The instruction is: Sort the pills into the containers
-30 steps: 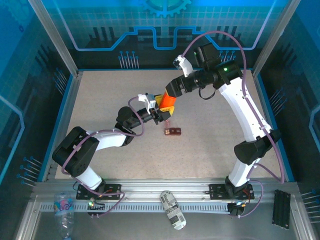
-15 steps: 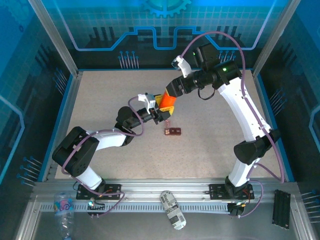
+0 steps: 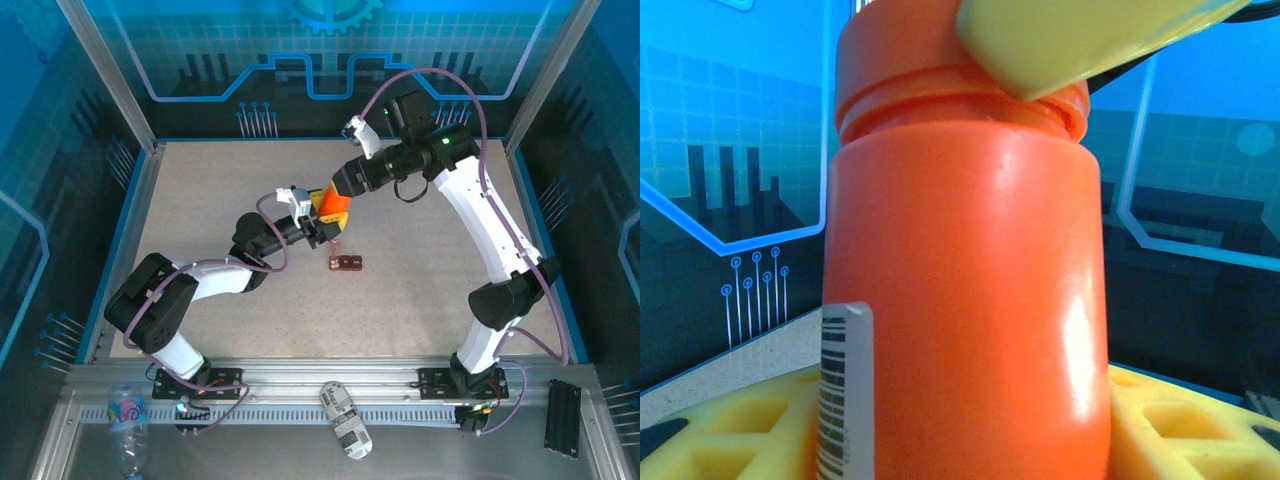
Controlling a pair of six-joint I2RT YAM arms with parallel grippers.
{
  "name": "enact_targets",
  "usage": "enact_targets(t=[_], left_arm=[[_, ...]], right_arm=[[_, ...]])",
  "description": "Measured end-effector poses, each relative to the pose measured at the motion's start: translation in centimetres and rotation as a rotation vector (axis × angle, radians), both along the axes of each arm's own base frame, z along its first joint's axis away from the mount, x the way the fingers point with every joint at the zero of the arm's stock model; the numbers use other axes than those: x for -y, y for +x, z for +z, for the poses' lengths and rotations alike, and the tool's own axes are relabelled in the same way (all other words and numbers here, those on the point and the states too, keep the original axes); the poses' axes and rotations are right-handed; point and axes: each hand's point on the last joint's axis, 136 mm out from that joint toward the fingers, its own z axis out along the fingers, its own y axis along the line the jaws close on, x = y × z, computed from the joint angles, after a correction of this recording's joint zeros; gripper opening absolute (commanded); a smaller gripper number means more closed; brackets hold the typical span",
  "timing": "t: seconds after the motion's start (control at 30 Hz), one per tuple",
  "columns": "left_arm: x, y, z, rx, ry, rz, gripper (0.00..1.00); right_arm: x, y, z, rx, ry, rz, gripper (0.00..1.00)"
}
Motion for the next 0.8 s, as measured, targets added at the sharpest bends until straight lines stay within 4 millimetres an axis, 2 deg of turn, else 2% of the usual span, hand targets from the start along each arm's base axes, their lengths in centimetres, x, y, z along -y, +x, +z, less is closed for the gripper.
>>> enact_targets(t=[0.07,0.13,0.2,0.8], left_arm=[[0.00,-0.01,0.02,0.001,0.000,0.000,0.00],[0.01,-0.03,0.02,0.001,0.000,-0.001,0.00],[-0.02,-0.03,0.08,0.003,-0.002,-0.001,0.00],[-0.13,-0.09,0.49,0.018,-0.013,0.000,0.00]], right_arm=[[0.01,-0.02,0.03,0.004,0.002,0.000,0.58],[0.02,-0.07,0.00,-0.001,0.006,-0.005,0.67],[0.07,-0.11,-0.05,-0.002,0.005,-0.008,0.70],[0.00,0.29,0.45,0.001,0.026,-0.036,0.76]])
